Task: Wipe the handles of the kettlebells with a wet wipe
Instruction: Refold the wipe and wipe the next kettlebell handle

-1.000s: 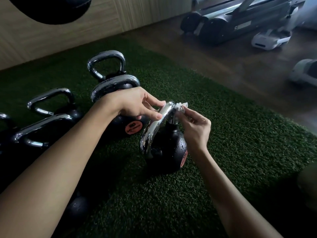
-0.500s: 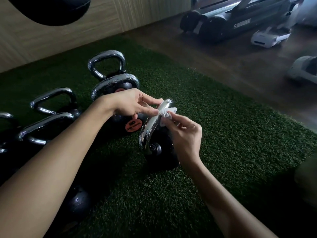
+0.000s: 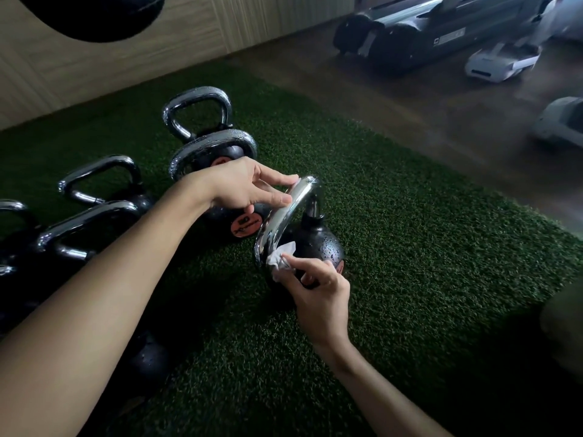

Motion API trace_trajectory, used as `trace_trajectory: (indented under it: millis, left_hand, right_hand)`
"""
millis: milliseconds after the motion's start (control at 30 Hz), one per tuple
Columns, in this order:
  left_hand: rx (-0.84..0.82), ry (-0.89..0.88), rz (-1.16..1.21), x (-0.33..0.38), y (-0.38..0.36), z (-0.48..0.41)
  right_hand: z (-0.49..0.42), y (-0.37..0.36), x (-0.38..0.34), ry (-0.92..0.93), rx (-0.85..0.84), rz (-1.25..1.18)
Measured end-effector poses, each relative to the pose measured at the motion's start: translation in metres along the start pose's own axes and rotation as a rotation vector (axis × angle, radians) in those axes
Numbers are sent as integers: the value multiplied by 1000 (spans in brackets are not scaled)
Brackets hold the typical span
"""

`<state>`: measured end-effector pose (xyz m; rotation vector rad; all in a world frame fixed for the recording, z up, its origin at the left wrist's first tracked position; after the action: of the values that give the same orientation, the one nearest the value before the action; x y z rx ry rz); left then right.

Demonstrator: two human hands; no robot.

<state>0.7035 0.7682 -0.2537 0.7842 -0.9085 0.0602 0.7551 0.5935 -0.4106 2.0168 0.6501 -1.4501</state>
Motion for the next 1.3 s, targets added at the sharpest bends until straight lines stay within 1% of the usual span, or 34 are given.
trace_trajectory:
  millis: [67, 167, 233, 300, 367, 400, 467, 533, 633, 767, 833, 933, 1000, 1067, 1100, 1133, 1200, 1300]
  left_hand:
    - [32, 2, 41, 0, -4, 1]
    - [161, -31, 114, -6, -12, 8]
    - [297, -85, 31, -12, -18, 18]
    - [401, -130, -99, -15, -25, 30]
    - [395, -150, -144, -15, -31, 40]
    - [372, -141, -168, -13, -32, 45]
    - [330, -110, -233, -11, -29, 52]
    - [282, -99, -249, -10, -25, 57]
    - [244, -103, -212, -13, -22, 57]
    - [276, -104, -185, -17, -20, 54]
    - [275, -107, -140, -20, -20, 53]
    - [265, -102, -88, -23, -19, 51]
    - [265, -95, -80, -25, -18, 50]
    - [262, -92, -87, -24, -19, 51]
    - [265, -92, -98, -24, -19, 51]
    - [271, -95, -106, -23, -19, 50]
    - [277, -101, -110, -23, -19, 51]
    - [292, -100, -110, -24, -21, 52]
  right_hand:
    - [-5, 5, 5, 31, -63, 85]
    - [-28, 15, 5, 58, -136, 195]
    - [-50, 19, 4, 84, -183, 255]
    - [-70, 16, 3, 169, -358, 412]
    - [-81, 13, 1, 293, -569, 529]
    - [-85, 12, 1, 357, -643, 555]
    - [-94, 14, -2, 461, -729, 597]
    - [-103, 16, -6, 494, -789, 593]
    - [-106, 17, -11, 433, -843, 552]
    - [-101, 15, -7, 332, -774, 426]
    - [-96, 13, -6, 239, -755, 320]
    - [-88, 11, -8, 109, -781, 98]
    - [-90, 12, -6, 128, -805, 161]
    - [-93, 13, -2, 179, -815, 308]
    - [-94, 12, -1, 165, -817, 305]
    - [-93, 11, -2, 114, -826, 238]
    - [-89, 9, -1, -32, -810, 25]
    - [-80, 5, -2, -233, -677, -222]
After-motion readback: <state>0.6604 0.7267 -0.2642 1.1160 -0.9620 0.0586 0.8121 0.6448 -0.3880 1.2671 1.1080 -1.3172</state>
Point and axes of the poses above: each hand's wrist, its own z-axis away from the middle knuckle, its own y-axis out of the back of the hand, x = y × z, the point moved 2 cm from there along -z, towards the middle knuckle, and after that the axes turned 8 degrees about z, right-handed, at the moved point
